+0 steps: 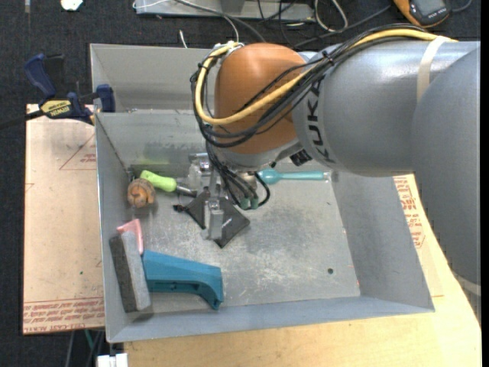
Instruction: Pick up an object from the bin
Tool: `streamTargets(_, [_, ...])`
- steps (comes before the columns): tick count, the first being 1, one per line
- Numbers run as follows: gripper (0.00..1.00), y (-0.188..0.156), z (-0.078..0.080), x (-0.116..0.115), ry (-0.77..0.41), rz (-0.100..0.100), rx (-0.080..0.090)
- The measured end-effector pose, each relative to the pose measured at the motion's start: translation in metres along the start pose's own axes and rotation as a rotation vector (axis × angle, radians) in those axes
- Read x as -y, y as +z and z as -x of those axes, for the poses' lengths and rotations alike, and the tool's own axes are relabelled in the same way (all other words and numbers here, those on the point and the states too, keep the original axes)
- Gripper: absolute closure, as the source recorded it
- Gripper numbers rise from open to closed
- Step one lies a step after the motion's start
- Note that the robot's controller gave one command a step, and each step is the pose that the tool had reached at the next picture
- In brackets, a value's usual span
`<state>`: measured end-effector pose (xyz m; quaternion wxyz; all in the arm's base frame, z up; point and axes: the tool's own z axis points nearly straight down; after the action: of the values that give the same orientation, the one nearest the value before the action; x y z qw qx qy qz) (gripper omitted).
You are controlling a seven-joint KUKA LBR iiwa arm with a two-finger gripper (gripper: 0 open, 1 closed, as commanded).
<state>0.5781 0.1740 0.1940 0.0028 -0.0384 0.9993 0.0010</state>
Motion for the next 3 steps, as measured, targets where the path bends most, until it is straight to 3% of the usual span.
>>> streamTargets(1, [0.0,0.066,0.045,0.04,0.063,0.002,0.003])
streamTargets(2, [0.0,0.086,0.051,0.046,0.031,-0.001,-0.003])
streamTargets(3, [0.0,0.082,0.048,0.025,-0.198,0.002,0.001])
